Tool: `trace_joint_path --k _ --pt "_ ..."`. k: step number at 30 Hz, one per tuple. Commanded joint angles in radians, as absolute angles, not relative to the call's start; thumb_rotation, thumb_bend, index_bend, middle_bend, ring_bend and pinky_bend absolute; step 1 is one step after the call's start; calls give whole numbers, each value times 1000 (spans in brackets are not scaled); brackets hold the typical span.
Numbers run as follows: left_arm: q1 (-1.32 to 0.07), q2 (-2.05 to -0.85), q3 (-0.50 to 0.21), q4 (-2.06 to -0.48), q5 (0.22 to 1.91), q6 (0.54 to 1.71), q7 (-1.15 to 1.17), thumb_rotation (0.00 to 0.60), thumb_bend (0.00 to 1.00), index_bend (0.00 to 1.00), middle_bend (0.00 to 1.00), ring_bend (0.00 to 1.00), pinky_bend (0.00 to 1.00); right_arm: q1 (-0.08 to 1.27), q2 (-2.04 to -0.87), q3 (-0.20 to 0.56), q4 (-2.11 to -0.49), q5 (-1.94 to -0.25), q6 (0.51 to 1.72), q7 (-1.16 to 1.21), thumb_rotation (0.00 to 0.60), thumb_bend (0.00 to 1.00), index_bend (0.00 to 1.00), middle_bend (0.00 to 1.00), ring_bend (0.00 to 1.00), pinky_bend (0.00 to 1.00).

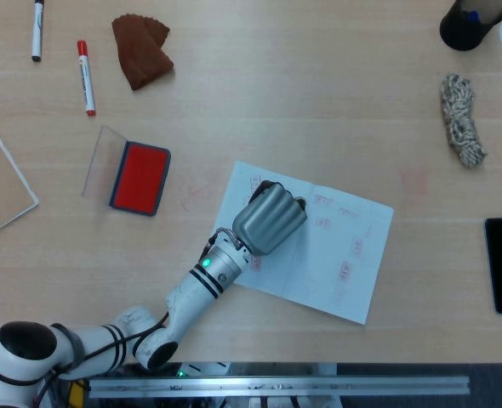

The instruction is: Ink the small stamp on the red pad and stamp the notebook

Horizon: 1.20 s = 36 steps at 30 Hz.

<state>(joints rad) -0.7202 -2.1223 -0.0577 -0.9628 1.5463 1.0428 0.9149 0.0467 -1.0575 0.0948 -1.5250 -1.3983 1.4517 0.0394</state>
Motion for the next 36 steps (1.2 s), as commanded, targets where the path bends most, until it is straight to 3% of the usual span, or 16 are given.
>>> trace_joint_path --k 1,15,25,36 --pt "-722 -2091 -67 -1004 1557 1069 917 600 284 592 989 1000 1000 46 -1058 95 -1525 -1398 1452 40 600 262 315 385 311 419" --pt "-671 -1875 -71 -1217 1588 1192 877 600 284 590 989 1000 1000 56 -1061 101 -1530 -1412 1455 43 600 262 315 385 311 419" --pt "-610 -1839 -11 -1139 1582 1203 835 600 284 580 989 1000 1000 71 -1066 102 -1539 -1425 1444 27 600 262 315 385 311 419" --pt "-594 -1879 -2 -1018 1573 1188 814 600 284 574 989 1000 1000 67 -1064 101 -1552 -1421 1452 12 600 263 315 385 311 419"
